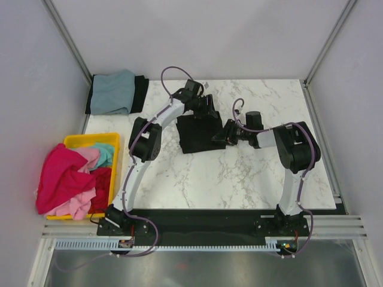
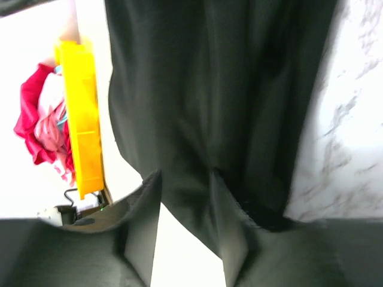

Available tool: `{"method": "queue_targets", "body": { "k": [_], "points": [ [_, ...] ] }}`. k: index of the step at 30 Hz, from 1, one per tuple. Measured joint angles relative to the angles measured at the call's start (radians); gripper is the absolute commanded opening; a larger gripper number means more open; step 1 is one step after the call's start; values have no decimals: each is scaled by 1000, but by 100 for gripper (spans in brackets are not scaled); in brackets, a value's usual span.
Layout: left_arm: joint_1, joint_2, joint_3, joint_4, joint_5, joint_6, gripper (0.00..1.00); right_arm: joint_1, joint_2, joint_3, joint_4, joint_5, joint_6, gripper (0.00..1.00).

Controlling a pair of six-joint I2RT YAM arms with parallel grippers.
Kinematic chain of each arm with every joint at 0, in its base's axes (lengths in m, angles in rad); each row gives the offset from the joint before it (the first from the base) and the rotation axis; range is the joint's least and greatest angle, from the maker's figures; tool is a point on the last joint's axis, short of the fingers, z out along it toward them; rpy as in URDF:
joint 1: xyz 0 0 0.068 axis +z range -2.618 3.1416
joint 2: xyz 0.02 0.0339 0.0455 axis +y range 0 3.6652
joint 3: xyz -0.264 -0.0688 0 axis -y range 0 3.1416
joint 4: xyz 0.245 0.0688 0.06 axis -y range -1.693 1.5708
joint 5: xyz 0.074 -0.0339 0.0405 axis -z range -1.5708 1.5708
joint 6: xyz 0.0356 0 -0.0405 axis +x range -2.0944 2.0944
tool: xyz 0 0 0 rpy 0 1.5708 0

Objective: Fold and stack the t-shirts
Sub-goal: Fold the tshirt

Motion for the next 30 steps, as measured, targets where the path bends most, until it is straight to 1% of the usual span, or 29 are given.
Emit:
{"method": "queue_targets", "body": {
  "k": [3, 6, 8, 9, 10, 13, 16, 19, 23, 25, 27, 30],
  "points": [
    [-3, 0, 0, 2, 9, 0, 63, 1, -35, -33, 17, 2, 3, 59],
    [-8, -2, 0, 2, 22, -1, 67, 3, -74, -40, -26, 13, -17, 66],
    [-10, -11, 0, -6, 26, 0, 81, 5, -104, -32, -89, 28, -40, 69],
    [-11, -19, 0, -8, 26, -1, 89, 6, -118, -17, -137, 36, -55, 73],
    [-10, -33, 0, -15, 24, -2, 99, 7, -131, 7, -194, 44, -68, 76],
    [0, -108, 0, -47, 13, -6, 100, 8, -157, 85, -317, 55, -99, 83],
    [27, -259, -40, -47, -4, -6, 100, 8, -200, 181, -417, 63, -123, 85],
    [67, -497, -177, -42, -47, -5, 100, 8, -263, 240, -474, 72, -142, 85],
    [116, -806, -441, 6, -139, 2, 95, 8, -366, 235, -523, 84, -158, 85],
    [121, -885, -554, 11, -164, 0, 95, 8, -418, 200, -537, 86, -166, 87],
    [131, -929, -711, 66, -178, -7, 95, 8, -485, 139, -553, 90, -175, 88],
    [152, -904, -913, 94, -183, -22, 95, 8, -562, 63, -593, 92, -195, 88]
  ]
}}
